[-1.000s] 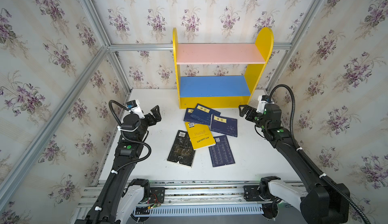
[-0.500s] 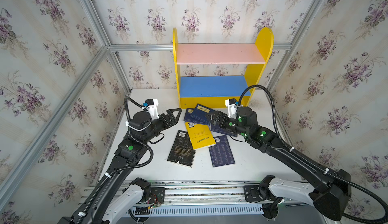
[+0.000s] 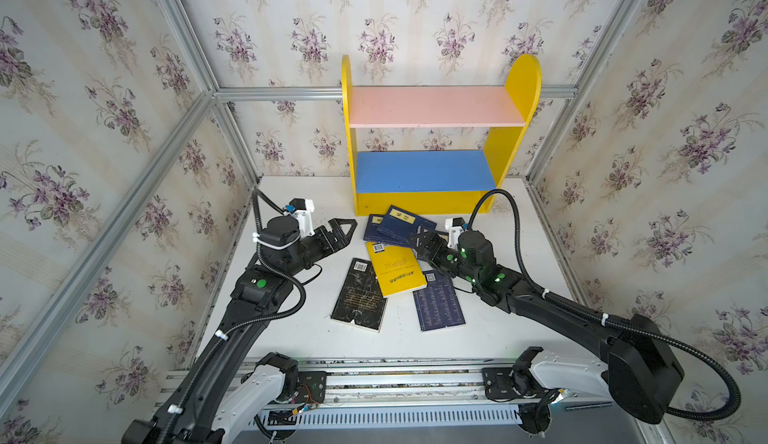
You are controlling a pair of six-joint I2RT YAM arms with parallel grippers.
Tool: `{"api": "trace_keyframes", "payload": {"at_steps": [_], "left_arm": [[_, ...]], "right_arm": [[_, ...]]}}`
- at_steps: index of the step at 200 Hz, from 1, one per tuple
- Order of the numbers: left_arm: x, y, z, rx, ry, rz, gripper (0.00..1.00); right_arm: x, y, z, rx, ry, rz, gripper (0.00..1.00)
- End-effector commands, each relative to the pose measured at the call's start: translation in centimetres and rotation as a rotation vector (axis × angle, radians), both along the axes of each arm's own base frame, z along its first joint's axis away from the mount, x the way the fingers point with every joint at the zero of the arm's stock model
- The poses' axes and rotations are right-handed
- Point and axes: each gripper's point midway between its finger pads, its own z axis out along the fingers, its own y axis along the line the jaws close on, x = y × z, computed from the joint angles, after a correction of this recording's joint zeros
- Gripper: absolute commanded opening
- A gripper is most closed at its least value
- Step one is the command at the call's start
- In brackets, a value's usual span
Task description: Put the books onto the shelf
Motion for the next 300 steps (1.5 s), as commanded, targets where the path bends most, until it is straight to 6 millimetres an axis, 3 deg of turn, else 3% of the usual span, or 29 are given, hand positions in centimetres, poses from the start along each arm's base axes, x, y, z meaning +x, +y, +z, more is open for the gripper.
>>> {"api": "trace_keyframes", "payload": {"at_steps": [1,39,62,67,105,127,155,200,246,261,300], "left_arm": [[-0.6,-2.3,-1.0,0.019,0.013,-0.178,0.99],[0.5,-4.3,-4.3,0.05,0.12,-0.291,0.99],[1.3,-6.2,-6.4,0.067,0.189,-0.334,0.99],[1.5,-6.6,-6.8,0.07,0.203,-0.341,0.99],[2.4,-10.5,-9.2,0.103,0.287,-0.392,0.99],[2.5,-13.9,-10.8,0.118,0.322,-0.471,0.99],[3.2,-17.7,-13.7,0.162,0.377,-0.512,0.99],[5.1,-21.2,-17.4,0.213,0.429,-0.485,0.97],[6.6,-22.5,-19.4,0.214,0.45,-0.432,0.93],[6.8,-22.8,-20.1,0.202,0.465,-0.429,0.87],[7.1,-23.4,-21.2,0.174,0.485,-0.424,0.58]], "right_arm": [[1.3,-2.4,2.7,-0.123,-0.097,-0.118,1.0],[0.9,-9.5,1.6,-0.504,-0.036,-0.305,1.0],[0.7,-12.7,-0.6,-0.554,0.067,-0.349,1.0],[1.1,-14.2,-1.1,-0.549,0.097,-0.381,1.0],[1.0,-16.8,-4.5,-0.519,0.184,-0.358,1.0],[1.1,-18.0,-6.9,-0.496,0.229,-0.329,1.0],[1.8,-18.2,-9.5,-0.47,0.261,-0.269,0.98],[3.0,-16.5,-12.3,-0.454,0.283,-0.149,0.94],[3.4,-15.9,-14.6,-0.449,0.321,-0.086,0.91],[3.7,-15.7,-15.2,-0.437,0.336,-0.066,0.9],[4.3,-14.9,-16.2,-0.413,0.362,-0.016,0.85]]}}
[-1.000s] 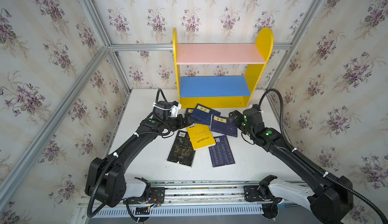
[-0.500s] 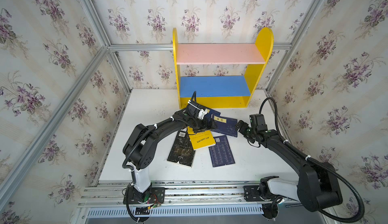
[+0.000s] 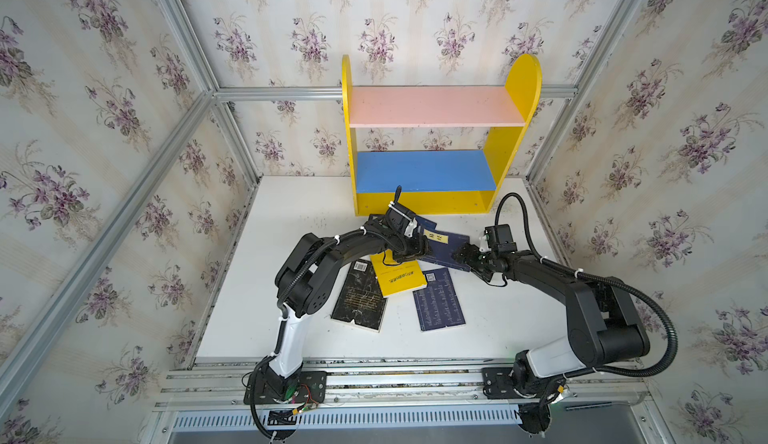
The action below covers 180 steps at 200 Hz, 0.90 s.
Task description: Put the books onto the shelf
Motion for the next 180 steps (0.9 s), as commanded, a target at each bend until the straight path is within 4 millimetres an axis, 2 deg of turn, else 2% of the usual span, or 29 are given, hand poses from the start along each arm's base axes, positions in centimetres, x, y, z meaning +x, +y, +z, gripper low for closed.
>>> {"api": "trace_keyframes", "payload": {"at_steps": [1,47,66,93,133,154,180], "left_arm": [[0.8,-0.8,0.6,-0.042,-0.014,0.022,0.57],[1.2,-2.0,1.3,-0.109,-0.02,0.009,0.39],[1.3,-2.4,2.3,-0.141,-0.042,-0.002,0.32],[1.5,-2.6,3.9,-0.17,-0.078,-0.008,0.16],[1.4,-2.6,7.8,-0.23,-0.136,-0.022,0.08],[0.9,-2.1,10.5,-0.267,-0.171,-0.032,0.05],[0.4,-0.3,14.2,-0.311,-0.219,-0.019,0.04]], "right_arm": [[1.1,1.0,0.6,0.039,-0.035,0.043,0.85],[1.3,1.3,0.0,0.068,-0.012,0.054,0.82],[1.5,1.3,0.1,0.079,-0.016,0.055,0.82],[1.9,1.3,1.0,0.102,-0.036,0.048,0.81],[2.8,1.3,4.7,0.178,-0.126,0.028,0.81],[3.0,1.3,7.8,0.26,-0.203,0.025,0.83],[2.6,1.1,12.2,0.378,-0.304,0.032,0.86]]}}
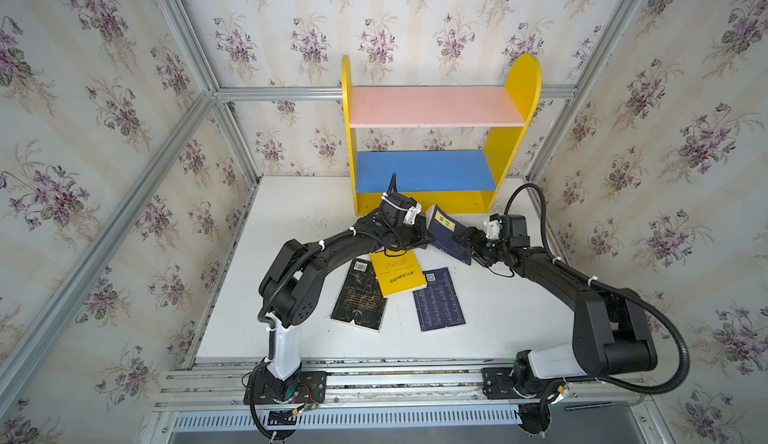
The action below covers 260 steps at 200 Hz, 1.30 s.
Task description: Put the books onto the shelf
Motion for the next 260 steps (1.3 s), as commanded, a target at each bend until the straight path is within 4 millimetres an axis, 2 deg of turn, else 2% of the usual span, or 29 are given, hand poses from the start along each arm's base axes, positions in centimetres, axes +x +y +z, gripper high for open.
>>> {"api": "trace_keyframes", "payload": {"at_steps": [1,28,56,87,120,149,197,260], "left_arm": [[-0.1,0.8,4.1,-0.076,-0.08,-0.01,0.04],[-0.6,3.3,7.2,-0.115,-0.116,0.024,0.03],[-0.7,5.5,9.9,-0.155,-0.152,0.049,0.03],[-0.5,7.3,12.5,-0.202,-0.197,0.066,0.03],[-0.5,8.3,14.7,-0.294,-0.214,0.063,0.03],[-0.7,8.3,15.7,-0.376,-0.211,0.048,0.04],[-0.9,8.6,15.6,-0.403,-0.207,0.052,0.04],[-0.9,8.7,16.2,-0.44,-0.207,0.03,0.05]], "right_arm": [[0.0,0.7,4.4,0.136,-0.109,0.034,0.87],[-1.2,0.6,8.3,0.223,-0.203,0.063,0.91],[-2.0,1.7,10.4,0.343,-0.228,0.114,0.9],[-1.7,2.3,13.1,0.52,-0.309,0.128,0.85],[-1.4,2.6,15.0,0.602,-0.364,0.147,0.8],[-1.3,3.5,16.5,0.638,-0.393,0.189,0.75],[-1.4,5.9,16.2,0.683,-0.347,0.226,0.62],[-0.8,6.4,16.4,0.736,-0.337,0.226,0.43]]}}
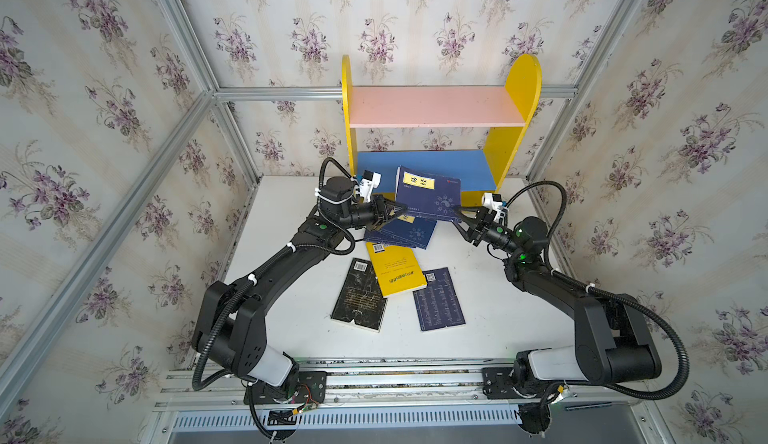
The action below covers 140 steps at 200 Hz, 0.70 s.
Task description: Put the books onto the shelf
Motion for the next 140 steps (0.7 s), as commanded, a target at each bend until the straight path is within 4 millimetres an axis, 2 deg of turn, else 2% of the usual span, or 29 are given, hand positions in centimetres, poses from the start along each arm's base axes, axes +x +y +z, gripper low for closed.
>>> {"api": "trace_keyframes", "payload": {"at_steps": [1,52,97,140], "left_arm": [[-0.2,-0.3,2.1,-0.056,-0.066,-0.033,0.05],[0.1,0.3,2.5,-0.061,-0.077,-0.031,0.06],[0.5,0.7,2.1,-0.058,-0.067,-0.022,0.07],[0.8,1.1,2.1,-0.059,-0.057,-0.02,0.12]], "right_arm": [[0.0,0.2,1.8,0.024,-0.069,0.008,0.43],[0.7,0.6,1.5,0.026,-0.055,0.005,0.35],[1.2,0.6,1.4,0.023,-0.051,-0.005,0.2],[1.6,0.9,1.3,-0.011,-0.049,-0.008,0.11]]}}
